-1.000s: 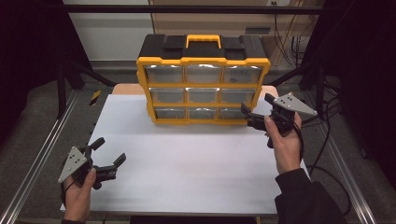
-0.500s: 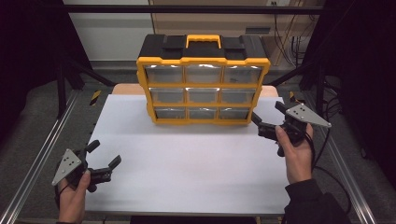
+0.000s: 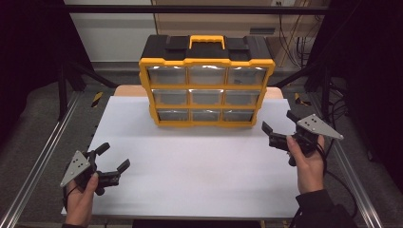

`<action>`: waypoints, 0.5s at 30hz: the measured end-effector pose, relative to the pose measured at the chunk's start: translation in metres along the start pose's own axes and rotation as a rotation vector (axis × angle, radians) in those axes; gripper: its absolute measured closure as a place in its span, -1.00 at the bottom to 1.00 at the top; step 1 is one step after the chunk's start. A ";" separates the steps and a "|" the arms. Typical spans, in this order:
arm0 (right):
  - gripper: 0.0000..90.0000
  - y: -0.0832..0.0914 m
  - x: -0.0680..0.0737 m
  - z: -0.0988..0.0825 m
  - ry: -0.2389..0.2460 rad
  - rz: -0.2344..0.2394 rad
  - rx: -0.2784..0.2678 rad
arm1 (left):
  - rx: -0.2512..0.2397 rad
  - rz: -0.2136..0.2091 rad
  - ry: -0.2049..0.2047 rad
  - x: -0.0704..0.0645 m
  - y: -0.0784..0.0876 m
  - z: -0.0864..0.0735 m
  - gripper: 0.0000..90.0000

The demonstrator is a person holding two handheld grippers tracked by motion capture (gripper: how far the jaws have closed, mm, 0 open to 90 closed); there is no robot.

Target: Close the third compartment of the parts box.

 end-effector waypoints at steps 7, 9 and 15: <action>-0.89 0.006 0.003 -0.016 0.017 -0.006 -0.007 | -0.008 -0.003 -0.007 -0.003 -0.002 0.001 -0.98; -0.89 0.009 0.006 -0.022 0.013 -0.005 -0.009 | -0.014 0.002 -0.005 -0.002 0.000 0.002 -0.98; -0.89 0.014 0.010 -0.040 0.008 0.007 -0.013 | -0.011 0.004 -0.008 -0.001 -0.001 0.001 -0.98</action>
Point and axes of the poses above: each handheld gripper's, and its own axes: y roughly backward along the jaws, z roughly out of its top, x roughly to its left, the point moved 10 cm from there along -y, roughly forward along the jaws, and after that the axes turned 15 degrees about y, right-handed, at the moved point
